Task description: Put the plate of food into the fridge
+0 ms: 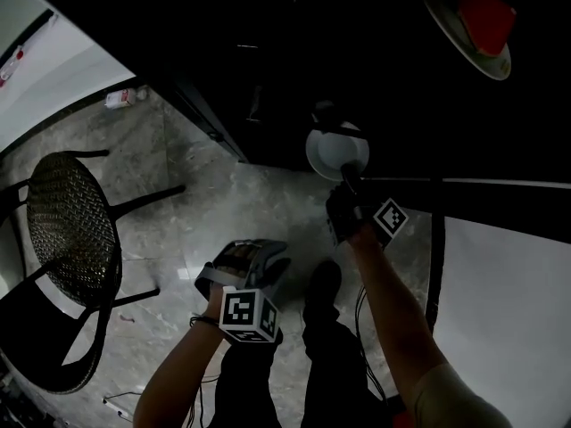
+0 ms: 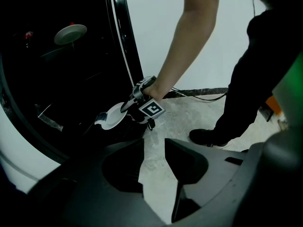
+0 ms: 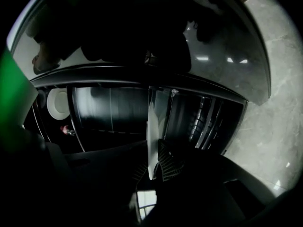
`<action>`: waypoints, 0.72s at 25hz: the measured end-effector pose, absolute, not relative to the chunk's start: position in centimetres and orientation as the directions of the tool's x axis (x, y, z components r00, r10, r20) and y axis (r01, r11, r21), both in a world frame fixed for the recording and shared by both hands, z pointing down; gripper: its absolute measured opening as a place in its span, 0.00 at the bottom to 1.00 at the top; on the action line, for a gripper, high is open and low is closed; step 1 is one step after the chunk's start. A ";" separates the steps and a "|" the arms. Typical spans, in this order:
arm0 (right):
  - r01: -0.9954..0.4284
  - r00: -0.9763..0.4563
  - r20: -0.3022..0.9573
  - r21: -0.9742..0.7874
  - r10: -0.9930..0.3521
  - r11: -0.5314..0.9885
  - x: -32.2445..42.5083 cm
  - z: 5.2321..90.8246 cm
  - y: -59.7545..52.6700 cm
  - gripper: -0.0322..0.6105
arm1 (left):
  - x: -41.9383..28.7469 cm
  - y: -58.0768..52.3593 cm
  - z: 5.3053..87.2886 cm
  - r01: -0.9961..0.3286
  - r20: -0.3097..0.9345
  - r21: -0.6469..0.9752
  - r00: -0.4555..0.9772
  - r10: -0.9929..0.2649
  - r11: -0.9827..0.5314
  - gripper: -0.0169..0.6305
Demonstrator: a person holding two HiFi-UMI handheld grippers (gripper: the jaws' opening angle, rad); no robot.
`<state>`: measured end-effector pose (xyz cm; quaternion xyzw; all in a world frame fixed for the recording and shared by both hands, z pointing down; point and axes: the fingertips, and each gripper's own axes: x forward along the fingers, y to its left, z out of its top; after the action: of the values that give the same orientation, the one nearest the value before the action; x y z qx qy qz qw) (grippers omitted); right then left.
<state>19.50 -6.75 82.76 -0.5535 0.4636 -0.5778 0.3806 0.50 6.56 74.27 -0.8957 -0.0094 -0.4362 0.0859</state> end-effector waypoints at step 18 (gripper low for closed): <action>-0.147 -0.092 0.301 -0.947 -0.949 -0.286 20.6 83.8 -7.9 0.11 | 3.1 4.5 75.7 0.118 0.763 -0.185 0.643 -0.067 -0.976 0.24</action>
<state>20.59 -7.86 83.83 -0.5718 0.4793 -0.5623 0.3567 3.09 4.50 75.70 -0.8996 -0.0143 -0.4225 0.1093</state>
